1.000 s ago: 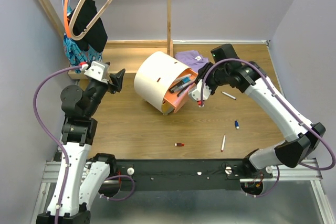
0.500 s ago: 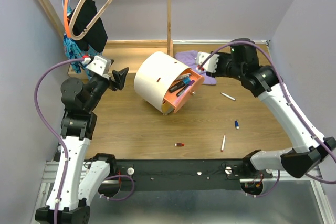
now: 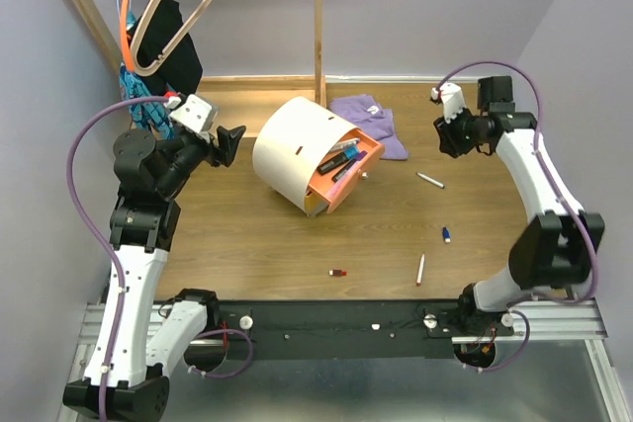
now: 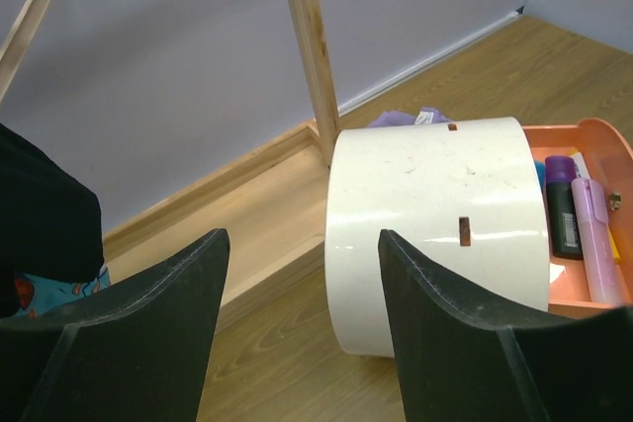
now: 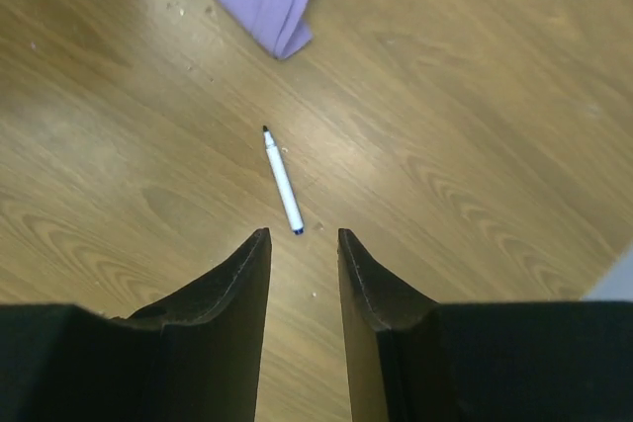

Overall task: Sort the stationery into containers
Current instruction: Place the pen in the drawer, then pick up the pen from the center of the board.

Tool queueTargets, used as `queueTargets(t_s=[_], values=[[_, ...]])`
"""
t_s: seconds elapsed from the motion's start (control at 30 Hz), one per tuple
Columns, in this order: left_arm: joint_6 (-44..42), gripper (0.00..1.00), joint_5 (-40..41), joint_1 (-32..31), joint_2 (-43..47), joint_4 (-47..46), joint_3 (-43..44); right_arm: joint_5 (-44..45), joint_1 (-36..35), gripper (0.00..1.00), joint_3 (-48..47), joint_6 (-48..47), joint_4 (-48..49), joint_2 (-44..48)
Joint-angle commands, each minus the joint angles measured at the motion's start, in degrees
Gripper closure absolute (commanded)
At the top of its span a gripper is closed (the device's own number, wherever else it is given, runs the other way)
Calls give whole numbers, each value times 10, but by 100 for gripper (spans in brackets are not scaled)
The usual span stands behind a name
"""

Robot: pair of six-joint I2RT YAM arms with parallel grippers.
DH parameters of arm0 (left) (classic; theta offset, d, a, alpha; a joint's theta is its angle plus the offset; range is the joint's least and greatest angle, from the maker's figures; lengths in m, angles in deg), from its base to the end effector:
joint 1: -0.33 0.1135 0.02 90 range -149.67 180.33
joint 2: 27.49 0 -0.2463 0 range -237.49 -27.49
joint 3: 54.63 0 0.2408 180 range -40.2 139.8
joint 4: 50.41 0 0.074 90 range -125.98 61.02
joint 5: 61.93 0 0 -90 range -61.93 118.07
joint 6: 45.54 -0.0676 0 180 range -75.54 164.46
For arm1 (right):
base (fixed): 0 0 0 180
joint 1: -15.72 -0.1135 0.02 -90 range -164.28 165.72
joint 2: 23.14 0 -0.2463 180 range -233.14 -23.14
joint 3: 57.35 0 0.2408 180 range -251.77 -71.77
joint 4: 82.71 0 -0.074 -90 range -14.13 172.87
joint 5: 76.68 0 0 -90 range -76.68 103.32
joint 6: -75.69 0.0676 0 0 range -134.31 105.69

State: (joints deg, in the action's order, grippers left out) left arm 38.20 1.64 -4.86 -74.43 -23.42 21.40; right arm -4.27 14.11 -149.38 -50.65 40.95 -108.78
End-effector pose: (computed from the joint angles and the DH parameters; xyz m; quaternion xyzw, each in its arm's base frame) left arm 0.1932 -0.0478 0.4155 0.2312 0.6559 -0.1521 0.7023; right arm 0.3290 0.0297 0.2799 -0.3514 0.8610 0.0361 0.3659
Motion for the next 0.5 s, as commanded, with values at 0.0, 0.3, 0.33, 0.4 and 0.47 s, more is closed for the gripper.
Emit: queueTargets(t_s=[0.0, 0.3, 0.33, 0.4, 0.47], values=[[-21, 29, -35, 4, -19, 35, 28, -117, 13, 60, -38, -135, -96, -106], [-56, 29, -34, 4, -62, 98, 77, -96, 13, 61, -36, -224, -58, -218], [-59, 29, -31, 4, -67, 98, 83, -92, 13, 61, -36, -225, -55, -225], [-60, 29, -28, 4, -76, 93, 86, -90, 13, 61, -37, -228, -44, -237], [-60, 29, -24, 4, -84, 91, 92, -90, 13, 61, -42, -231, -44, -247]])
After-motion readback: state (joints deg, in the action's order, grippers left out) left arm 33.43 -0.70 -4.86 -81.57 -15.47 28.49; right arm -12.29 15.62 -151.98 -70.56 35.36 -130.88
